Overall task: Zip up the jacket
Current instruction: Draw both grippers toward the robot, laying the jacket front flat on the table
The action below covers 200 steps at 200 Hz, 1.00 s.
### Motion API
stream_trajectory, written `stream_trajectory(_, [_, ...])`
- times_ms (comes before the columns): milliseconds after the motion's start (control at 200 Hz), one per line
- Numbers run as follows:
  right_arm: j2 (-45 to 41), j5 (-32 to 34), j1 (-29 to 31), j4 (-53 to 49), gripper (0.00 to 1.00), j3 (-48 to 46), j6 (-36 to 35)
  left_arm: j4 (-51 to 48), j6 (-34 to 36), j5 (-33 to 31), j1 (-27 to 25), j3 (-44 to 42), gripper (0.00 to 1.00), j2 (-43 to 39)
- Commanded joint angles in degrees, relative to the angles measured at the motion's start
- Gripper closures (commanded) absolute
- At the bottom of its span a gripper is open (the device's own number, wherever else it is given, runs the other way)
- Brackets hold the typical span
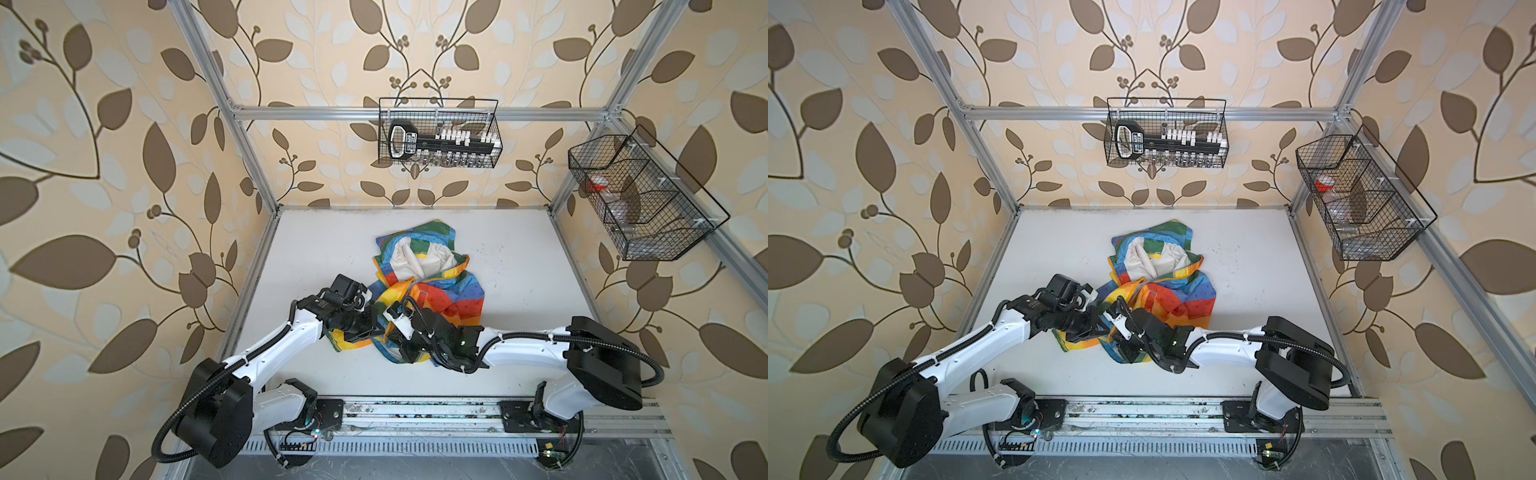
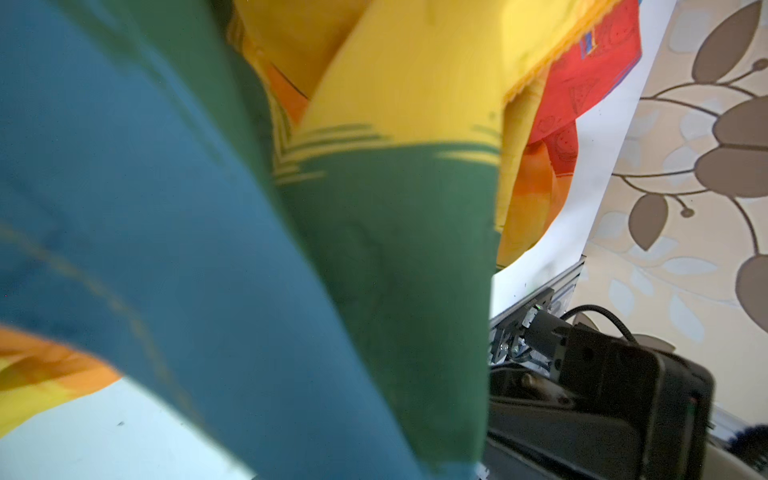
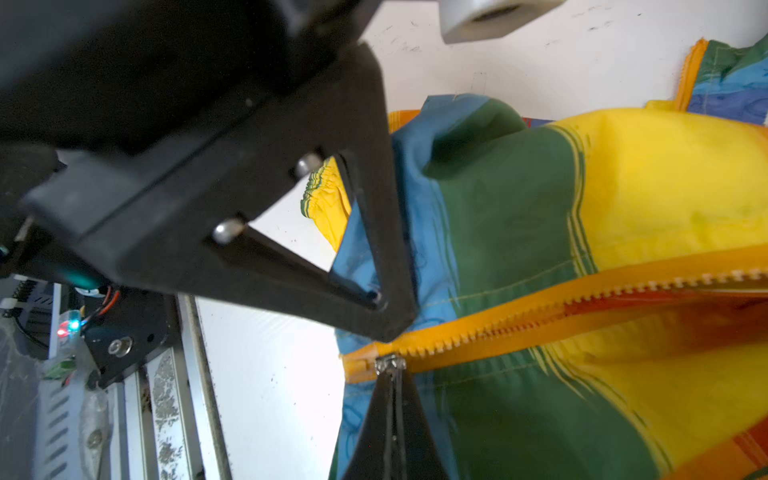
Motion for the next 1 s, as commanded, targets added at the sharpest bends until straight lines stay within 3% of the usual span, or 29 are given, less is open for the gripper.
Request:
stream_trajectory(0, [1.4, 0.6, 0.1, -0.6, 1.0, 1.5, 0.8, -1.5, -2.7, -4.9, 0.0, -1.1, 0.96, -3.1])
stream_trajectory(260, [1.3, 2.2, 0.0, -0.9, 1.0, 2.5, 0.9, -2.2, -2.8, -5.9, 0.0, -2.7, 0.99, -2.4])
stream_trajectory(620, [2.4, 5.1, -2.0, -3.6, 1.0, 4.3, 1.7, -1.4, -2.7, -2.8, 0.0, -3.5, 1.0, -1.8])
stream_trajectory(950, [3.3, 2.2, 2.4, -3.6, 1.0, 5.3, -1.2, 0.4, -4.5, -5.0, 0.0, -2.8, 1.0, -1.1])
stream_trajectory(995, [3.4, 2.2, 2.5, -3.7, 1.0, 5.4, -1.3, 0.1, -4.7, -5.7, 0.0, -2.7, 0.94, -1.0])
